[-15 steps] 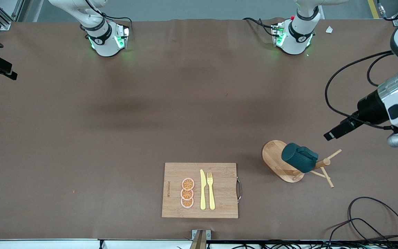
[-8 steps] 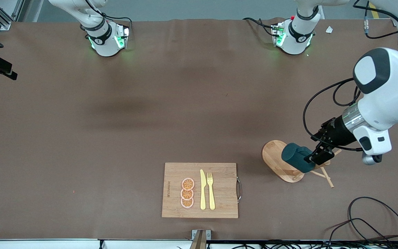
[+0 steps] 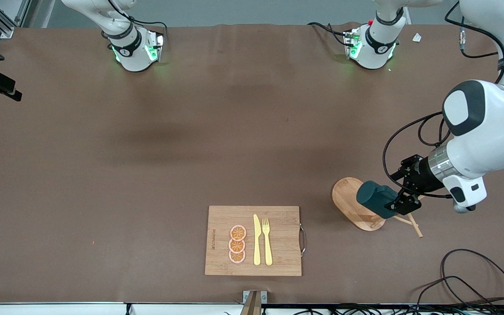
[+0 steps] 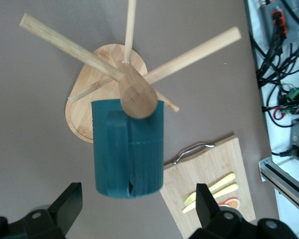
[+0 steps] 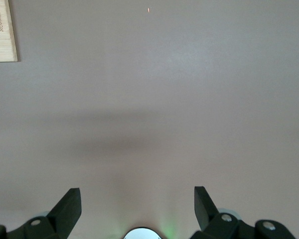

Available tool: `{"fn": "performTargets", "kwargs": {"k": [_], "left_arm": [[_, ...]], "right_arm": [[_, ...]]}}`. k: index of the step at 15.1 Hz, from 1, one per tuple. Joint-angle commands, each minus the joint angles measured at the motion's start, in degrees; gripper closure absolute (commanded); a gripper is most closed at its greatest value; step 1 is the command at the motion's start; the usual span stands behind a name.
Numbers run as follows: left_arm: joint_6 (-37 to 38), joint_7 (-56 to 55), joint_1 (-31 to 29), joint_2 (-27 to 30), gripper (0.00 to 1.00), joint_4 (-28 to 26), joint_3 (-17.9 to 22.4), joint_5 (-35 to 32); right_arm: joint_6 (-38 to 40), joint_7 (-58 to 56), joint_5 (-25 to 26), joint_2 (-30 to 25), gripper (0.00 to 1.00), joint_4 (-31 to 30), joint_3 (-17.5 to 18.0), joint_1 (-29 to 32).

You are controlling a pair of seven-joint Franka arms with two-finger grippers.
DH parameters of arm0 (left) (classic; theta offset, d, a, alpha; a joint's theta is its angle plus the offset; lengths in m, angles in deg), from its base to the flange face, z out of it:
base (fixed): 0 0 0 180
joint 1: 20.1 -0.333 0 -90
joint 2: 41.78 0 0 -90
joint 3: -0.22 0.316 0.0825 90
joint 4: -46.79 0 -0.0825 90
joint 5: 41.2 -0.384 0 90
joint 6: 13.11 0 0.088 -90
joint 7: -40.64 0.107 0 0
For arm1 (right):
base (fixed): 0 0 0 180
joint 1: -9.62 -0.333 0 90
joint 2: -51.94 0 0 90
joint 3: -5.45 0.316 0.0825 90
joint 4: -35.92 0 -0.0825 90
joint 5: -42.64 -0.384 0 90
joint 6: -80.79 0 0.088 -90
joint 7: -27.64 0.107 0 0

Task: Transfer cup from left to right arm and place
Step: 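Close the left gripper on the teal mug's body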

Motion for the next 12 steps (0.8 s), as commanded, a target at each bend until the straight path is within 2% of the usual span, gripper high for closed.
{"fn": "performTargets", "kwargs": {"k": [1, 8, 12], "left_arm": [[0.64, -0.49, -0.11, -1.43, 0.0, 0.58, -0.07, -0.63], [-0.15, -0.58, -0.64, -5.13, 0.0, 1.2, -0.07, 0.34], [-0.15, -0.49, -0.64, -6.36, 0.0, 1.2, -0.07, 3.5]], "right_arm": [[0.1, -0.52, -0.4, -1.19, 0.0, -0.83, 0.55, 0.89], [0.19, -0.52, -0.22, -1.19, 0.0, -0.83, 0.73, 0.63], [0.28, -0.52, 0.04, -1.19, 0.0, -0.83, 0.81, 0.54]]}}
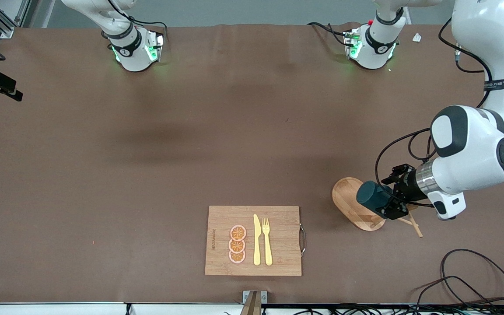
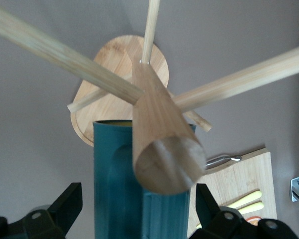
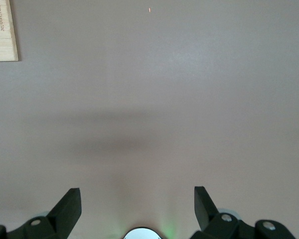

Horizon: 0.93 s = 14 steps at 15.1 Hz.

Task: Transfer cup from left to right arm and place
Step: 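Close the left gripper on the teal mug's body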

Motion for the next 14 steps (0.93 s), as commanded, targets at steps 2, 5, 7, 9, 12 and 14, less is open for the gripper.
{"fn": "performTargets", "kwargs": {"k": [2, 5, 7, 9, 12, 14], "left_arm": [[0.04, -0.47, -0.07, -1.45, 0.0, 1.1, -0.09, 1.4], [-0.05, -0.47, 0.2, -1.55, 0.15, 1.19, -0.09, 1.4], [-0.05, -0.21, -0.07, -1.55, 0.3, 1.19, -0.18, 1.4], [-0.05, 0.4, -0.07, -1.63, 0.35, 1.19, -0.09, 1.4], [0.91, -0.56, 0.28, -1.37, 0.38, 3.29, -0.18, 1.57], [1.44, -1.08, 0.81, -0.85, 0.38, 3.65, -0.44, 1.57]], "right_arm": [[0.26, -0.6, 0.14, -1.19, 0.0, -0.83, 0.48, 0.62], [0.17, -0.69, 0.31, -1.28, 0.0, -0.83, 0.48, 0.71], [-0.09, -0.87, 1.36, -1.19, 0.0, -0.83, 0.48, 0.63], [-0.09, -0.87, 1.89, -1.19, 0.0, -0.83, 0.57, 0.54], [-0.09, -0.95, 1.98, -1.19, 0.0, -0.83, 0.57, 0.54], [-0.18, -0.95, 2.33, -1.19, 0.0, -0.74, 0.57, 0.54]]}}
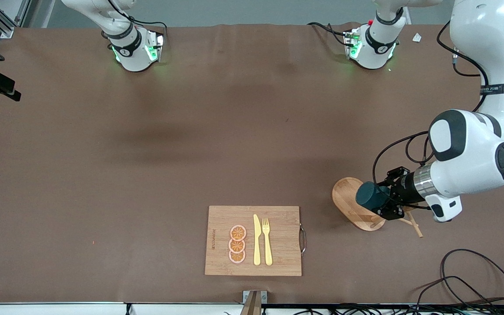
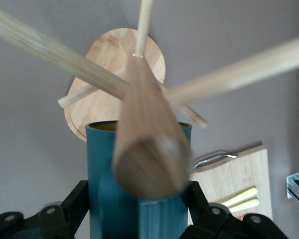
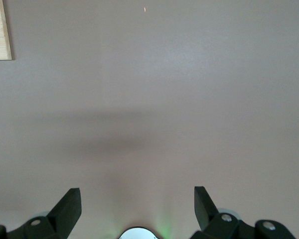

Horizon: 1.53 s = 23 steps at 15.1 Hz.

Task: Transfer cup from left to right arm and place
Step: 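Close the left gripper on the teal mug's body, then lift the mug off the stand and carry it toward the table middle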

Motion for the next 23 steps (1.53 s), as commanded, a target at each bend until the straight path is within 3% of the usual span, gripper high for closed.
{"fn": "performTargets", "kwargs": {"k": [1, 6, 11, 14, 20, 23], "left_arm": [[1.78, -1.66, 0.63, 0.48, 0.38, 2.02, -1.11, 0.78], [1.96, -1.93, 1.59, 3.21, 0.38, 2.9, -4.98, -0.71], [-0.84, -2.19, 11.06, 2.6, 0.38, 4.13, -6.57, -7.47], [-9.78, -2.11, 17.39, -0.38, 0.38, 4.22, -6.48, -14.58], [-35.88, -2.1, 28.22, -10.31, 0.37, 4.39, -5.51, -32.16], [-41.71, -1.67, 31.64, -17.06, 0.37, 8.86, -4.64, -41.46]], "right_arm": [[-0.16, -0.77, 1.48, -1.19, 0.0, -0.74, 0.65, 0.45], [-0.16, -0.77, 1.48, -1.19, 0.0, -0.74, 0.65, 0.45], [-0.43, -0.86, 1.48, -1.19, 0.0, -0.74, 0.74, 0.45], [-0.87, -0.95, 1.48, -1.19, 0.0, -0.74, 0.74, 0.45], [-0.78, -0.95, 0.96, -1.28, 0.0, -1.0, 0.65, 0.45], [-0.87, -0.95, 0.78, -1.28, 0.0, -1.0, 0.65, 0.45]]}}
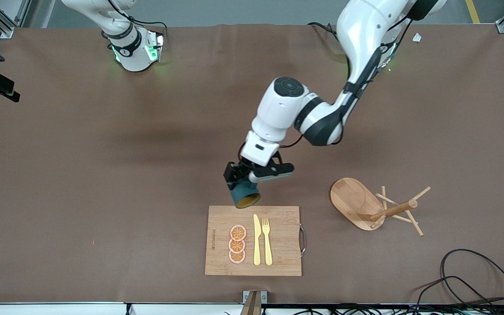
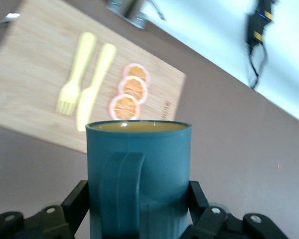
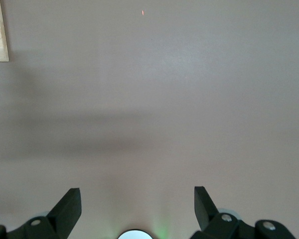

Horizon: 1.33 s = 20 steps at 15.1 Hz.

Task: Transfer cup from left to right arm and place
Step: 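Lift the mug off the stand and carry it toward the table middle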

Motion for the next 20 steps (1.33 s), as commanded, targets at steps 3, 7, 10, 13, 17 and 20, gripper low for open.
{"fn": "performTargets", "kwargs": {"k": [3, 7, 10, 13, 17, 20], "left_arm": [[-7.35, 0.63, 10.03, -11.95, 0.37, 9.88, 9.21, -11.8], [-7.19, -1.47, 26.46, -15.82, 0.38, 9.88, 25.91, -11.71], [-5.25, -8.24, 35.17, -19.42, 0.38, 9.88, 34.35, -11.89], [-5.16, -13.6, 39.84, -21.8, 0.38, 9.71, 37.8, -12.06], [-2.36, -17.56, 44.76, -23.47, 0.38, 9.62, 40.26, -12.15], [-1.21, -20.2, 47.5, -24.7, 0.37, 9.36, 41.32, -12.24]], "right_arm": [[-0.46, -0.83, 0.11, -1.28, 0.0, -1.02, 0.38, 0.54], [-0.29, -0.83, 0.11, -1.19, 0.0, -0.84, 0.38, 0.45], [-0.2, -0.83, 0.11, -1.19, 0.0, -0.84, 0.38, 0.45], [-0.2, -0.83, 0.11, -1.19, 0.0, -0.84, 0.38, 0.45], [-0.11, -0.75, 0.11, -1.19, 0.0, -0.84, 0.38, 0.45], [0.24, -0.75, 0.11, -1.19, 0.0, -0.66, 0.38, 0.45]]}}
